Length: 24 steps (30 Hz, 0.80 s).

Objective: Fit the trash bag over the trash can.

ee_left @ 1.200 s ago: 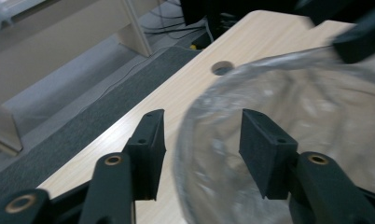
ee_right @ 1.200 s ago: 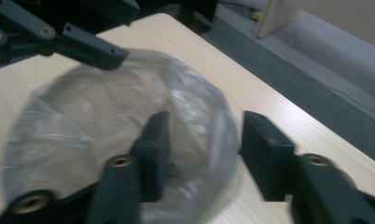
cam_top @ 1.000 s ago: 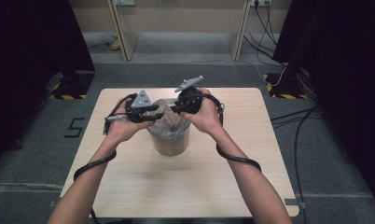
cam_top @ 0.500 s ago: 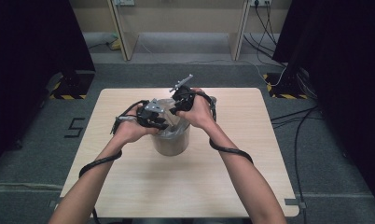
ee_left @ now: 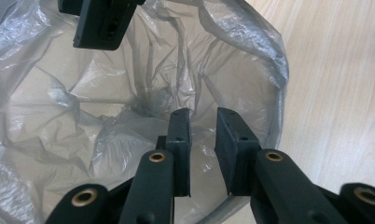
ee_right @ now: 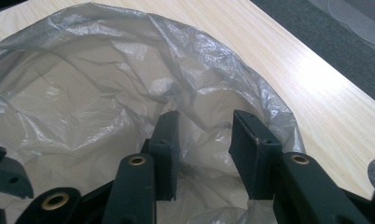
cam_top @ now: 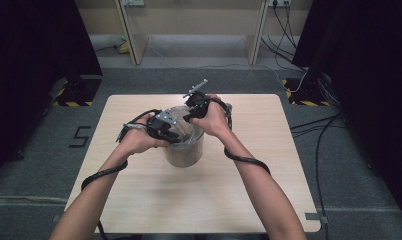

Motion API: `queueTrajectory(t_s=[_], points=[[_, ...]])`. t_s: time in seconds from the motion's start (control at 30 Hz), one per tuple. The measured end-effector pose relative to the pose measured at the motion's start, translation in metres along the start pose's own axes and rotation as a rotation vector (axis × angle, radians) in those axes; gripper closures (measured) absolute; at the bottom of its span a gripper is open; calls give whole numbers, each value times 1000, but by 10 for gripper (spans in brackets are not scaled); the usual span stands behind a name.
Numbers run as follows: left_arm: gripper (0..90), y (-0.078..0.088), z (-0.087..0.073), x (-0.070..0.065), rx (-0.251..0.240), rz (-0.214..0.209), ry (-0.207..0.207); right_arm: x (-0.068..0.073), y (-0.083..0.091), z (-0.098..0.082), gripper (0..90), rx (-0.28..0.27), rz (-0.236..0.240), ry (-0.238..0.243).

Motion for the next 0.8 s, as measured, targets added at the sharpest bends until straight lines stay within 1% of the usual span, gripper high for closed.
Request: queueTrajectory(t_s=[0.1,0.17,0.23,0.4,0.47,0.57,0.63,0.7,0.8], points=[[735,2,1,0,-14,-14,11,1,-1,0,611,4,-1,-5],[716,3,1,1,-23,2,13,1,-1,0,597,7,0,-6],[686,5,0,2,-44,14,17,2,1,0,578,-1,1,1],[618,13,1,1,-98,42,24,8,10,1,543,-19,11,14],[604,16,0,1,-111,55,25,10,14,0,540,-28,15,16],[596,20,-4,2,-130,68,32,14,20,-7,540,-26,24,37],[596,23,-7,3,-143,78,42,16,24,-13,540,-22,30,40],[595,25,-10,5,-148,91,50,15,27,-19,537,-21,24,47],[595,29,-14,7,-161,103,61,14,31,-28,530,-25,16,45]])
Point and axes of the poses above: each handheld gripper's, and its own axes: y roughly backward along the jaws, z roughly out of its top, x roughly to its left, the point moved 2 cm from there along -y, roughly forward along the jaws, and after that the axes turned 1 degree about x, right-handed, at the moved point
